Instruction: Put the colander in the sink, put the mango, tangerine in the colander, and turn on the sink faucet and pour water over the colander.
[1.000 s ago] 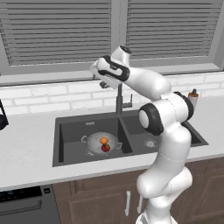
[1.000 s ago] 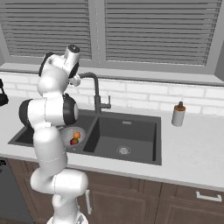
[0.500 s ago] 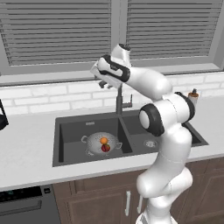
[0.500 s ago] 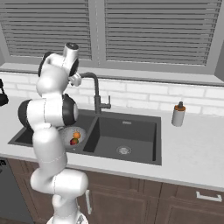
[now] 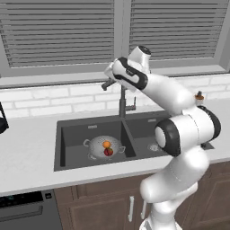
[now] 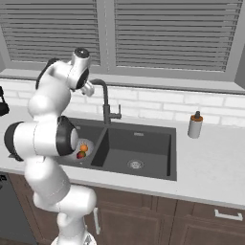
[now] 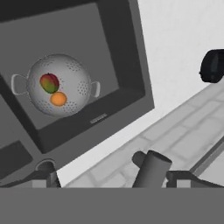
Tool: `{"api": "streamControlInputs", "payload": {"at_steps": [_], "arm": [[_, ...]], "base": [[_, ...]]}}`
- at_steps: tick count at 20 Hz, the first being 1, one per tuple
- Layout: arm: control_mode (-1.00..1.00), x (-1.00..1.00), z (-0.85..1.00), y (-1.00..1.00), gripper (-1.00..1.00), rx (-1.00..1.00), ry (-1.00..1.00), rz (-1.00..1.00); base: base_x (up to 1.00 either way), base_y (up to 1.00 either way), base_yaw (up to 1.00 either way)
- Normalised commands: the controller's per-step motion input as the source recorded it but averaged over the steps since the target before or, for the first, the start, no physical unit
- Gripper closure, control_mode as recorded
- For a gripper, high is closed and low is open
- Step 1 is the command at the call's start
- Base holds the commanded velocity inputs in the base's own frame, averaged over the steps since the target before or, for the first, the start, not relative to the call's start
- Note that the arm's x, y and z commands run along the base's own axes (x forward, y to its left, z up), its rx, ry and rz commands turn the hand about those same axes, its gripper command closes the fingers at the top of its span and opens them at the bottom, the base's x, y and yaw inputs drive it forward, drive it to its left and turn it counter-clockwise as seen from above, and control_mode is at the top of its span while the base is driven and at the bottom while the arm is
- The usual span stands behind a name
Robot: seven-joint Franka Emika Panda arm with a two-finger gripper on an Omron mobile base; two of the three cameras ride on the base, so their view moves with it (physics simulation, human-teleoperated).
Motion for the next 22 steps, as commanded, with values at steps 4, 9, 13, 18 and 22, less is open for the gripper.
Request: {"api": "streamControlInputs", "payload": {"at_steps": [4, 9, 13, 18, 22], "arm": [[-1.00, -0.70, 0.13, -0.29, -1.00, 0.03, -0.21, 0.00], [-1.00, -0.57, 0.13, -0.38, -1.00, 0.01, 0.01, -0.09], [-1.00, -0.52, 0.14, -0.48, -1.00, 0.02, 0.21, -0.20], [-1.00, -0.42, 0.04, -0.44, -1.00, 0.15, 0.30, -0.27], [-1.00, -0.21, -0.06, -0.47, -1.00, 0.23, 0.21, -0.42]], "base": [[0.00, 0.00, 0.00], [0.00, 0.00, 0.00], [0.00, 0.00, 0.00], [0.00, 0.00, 0.00], [0.00, 0.00, 0.00]]}}
